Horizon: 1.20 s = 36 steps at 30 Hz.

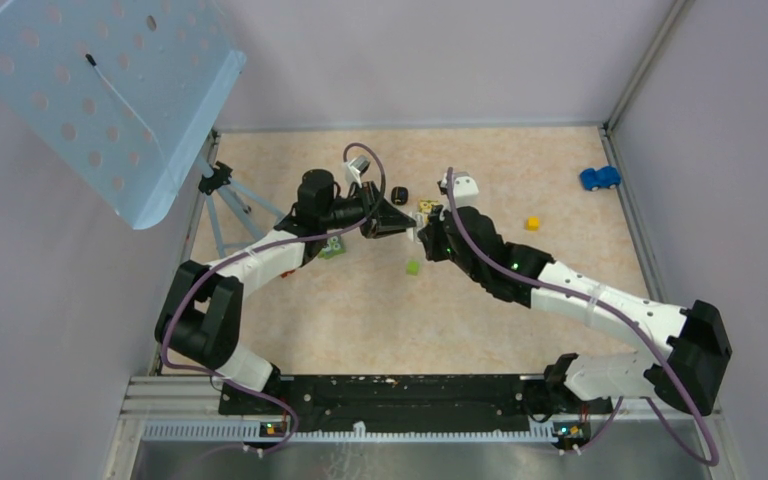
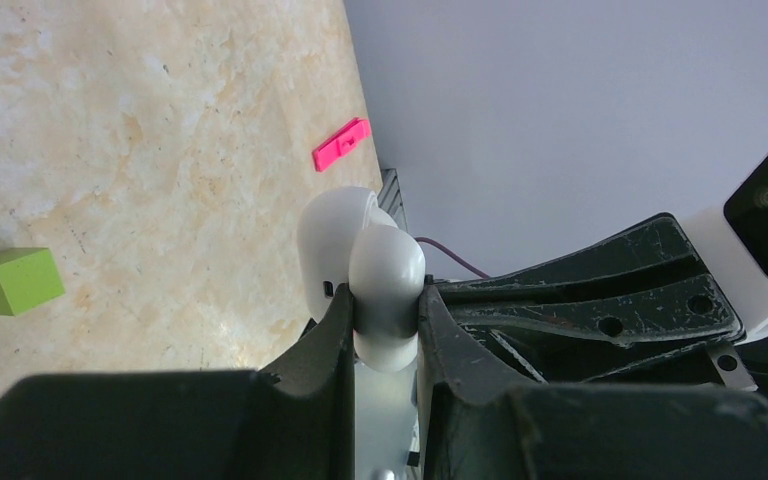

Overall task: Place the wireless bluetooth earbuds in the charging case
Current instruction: Insert the left earbud into the left side groove of the charging case.

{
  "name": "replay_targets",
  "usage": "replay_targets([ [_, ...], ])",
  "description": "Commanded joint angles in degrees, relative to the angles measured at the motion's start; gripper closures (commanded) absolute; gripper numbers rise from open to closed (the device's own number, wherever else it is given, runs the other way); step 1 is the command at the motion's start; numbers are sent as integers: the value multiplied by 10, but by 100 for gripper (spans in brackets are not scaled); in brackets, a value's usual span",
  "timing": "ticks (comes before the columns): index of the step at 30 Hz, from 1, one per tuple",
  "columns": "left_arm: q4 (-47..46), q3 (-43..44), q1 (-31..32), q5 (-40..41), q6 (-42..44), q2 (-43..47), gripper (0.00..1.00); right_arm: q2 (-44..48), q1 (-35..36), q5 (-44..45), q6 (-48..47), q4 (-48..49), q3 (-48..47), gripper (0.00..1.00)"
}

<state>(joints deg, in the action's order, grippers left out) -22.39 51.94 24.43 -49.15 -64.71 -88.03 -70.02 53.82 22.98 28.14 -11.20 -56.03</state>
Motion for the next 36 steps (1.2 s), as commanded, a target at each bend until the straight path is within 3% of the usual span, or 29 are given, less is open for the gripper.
replay_targets([
  [1,-31,26,1,-14,4,27,100,-9,12,43,-9,-35,-29,100],
  [7,-28,26,1,-16,10,28,100,-33,24,74,-8,-64,-58,100],
  [21,-19,31,0,-18,19,30,100,-55,27,49,-19,-66,-77,99],
  [24,-16,31,1,-17,20,29,100,-50,27,45,-18,-60,-77,86],
  [32,-13,30,1,-17,25,28,100,-22,28,57,-13,-47,-77,77],
  [36,-9,29,1,-16,28,28,100,-8,27,58,-9,-46,-76,66],
])
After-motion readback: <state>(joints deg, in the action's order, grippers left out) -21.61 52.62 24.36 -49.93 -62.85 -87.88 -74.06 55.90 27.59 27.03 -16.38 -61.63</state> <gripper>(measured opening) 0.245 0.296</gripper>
